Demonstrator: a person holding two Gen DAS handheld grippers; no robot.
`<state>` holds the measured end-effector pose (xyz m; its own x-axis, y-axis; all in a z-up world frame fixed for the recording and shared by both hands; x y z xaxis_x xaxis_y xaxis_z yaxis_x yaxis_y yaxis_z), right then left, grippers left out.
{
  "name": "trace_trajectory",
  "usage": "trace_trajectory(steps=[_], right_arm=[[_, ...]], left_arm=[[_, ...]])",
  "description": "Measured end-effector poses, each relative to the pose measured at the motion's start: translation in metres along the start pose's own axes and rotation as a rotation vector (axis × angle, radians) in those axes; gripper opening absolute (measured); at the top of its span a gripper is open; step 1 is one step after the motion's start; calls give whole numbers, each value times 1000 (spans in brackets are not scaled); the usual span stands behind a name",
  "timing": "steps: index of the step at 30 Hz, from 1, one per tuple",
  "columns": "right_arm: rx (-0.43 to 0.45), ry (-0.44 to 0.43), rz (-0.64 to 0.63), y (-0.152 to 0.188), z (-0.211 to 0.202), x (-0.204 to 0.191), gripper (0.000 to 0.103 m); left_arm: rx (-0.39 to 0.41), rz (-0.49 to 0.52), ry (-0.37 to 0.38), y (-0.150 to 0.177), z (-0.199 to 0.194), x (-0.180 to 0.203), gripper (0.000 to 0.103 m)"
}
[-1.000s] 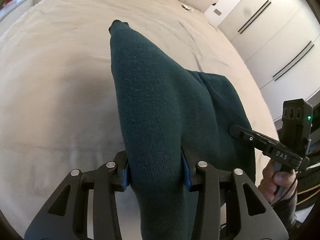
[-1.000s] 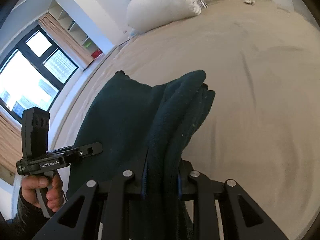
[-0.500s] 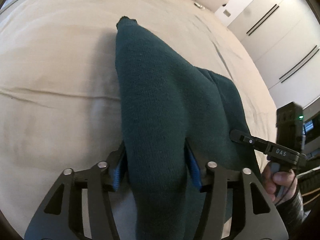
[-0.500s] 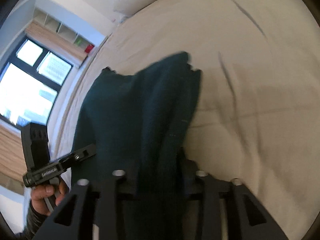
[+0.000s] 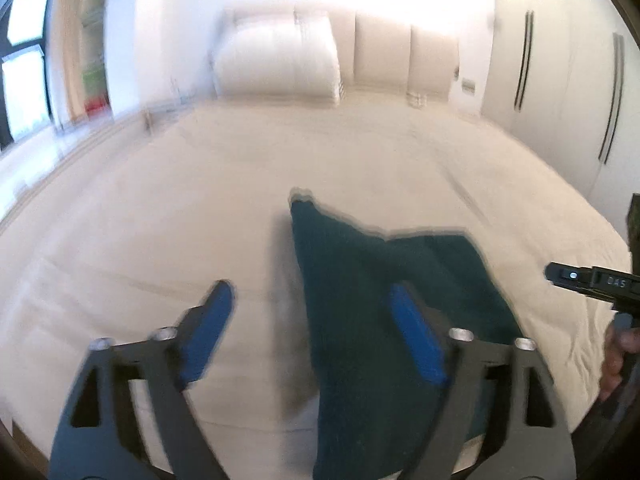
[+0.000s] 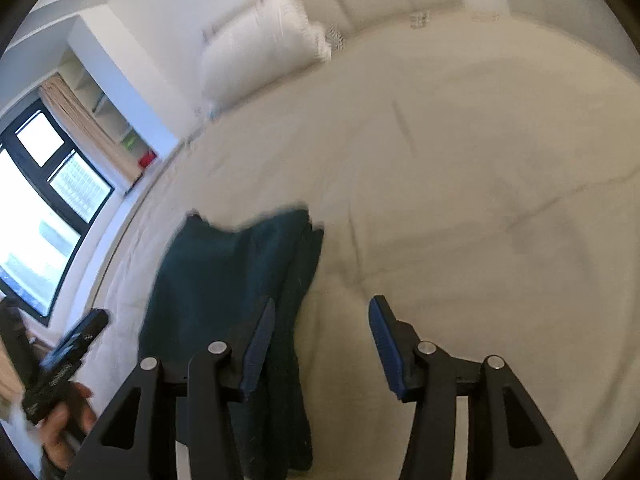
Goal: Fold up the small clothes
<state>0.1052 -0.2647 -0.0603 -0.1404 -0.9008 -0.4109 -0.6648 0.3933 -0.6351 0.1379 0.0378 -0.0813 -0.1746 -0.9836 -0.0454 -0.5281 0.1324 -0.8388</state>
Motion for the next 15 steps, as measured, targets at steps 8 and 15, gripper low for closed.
trace_trajectory(steps=[8, 15], right_arm=[[510, -5, -151, -11, -129, -49, 103], [669, -23, -305, -13, -197, -98, 103]], left_arm=[[315, 90, -182, -39, -129, 30, 103], [456, 56, -214, -63, -209, 37, 103]])
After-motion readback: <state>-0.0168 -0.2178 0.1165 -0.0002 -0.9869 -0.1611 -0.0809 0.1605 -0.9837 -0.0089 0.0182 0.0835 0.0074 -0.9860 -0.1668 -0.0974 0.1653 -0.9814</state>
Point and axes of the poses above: each gripper's, at about its wrist camera, not at the fingertips, and z roughly the way its jaws point, x to its right, y to its underside, the point moved 2 cm from there along z, roughly the way its jaws point, and after that the axes turned 6 degrees about z, right-handed, at the moved point
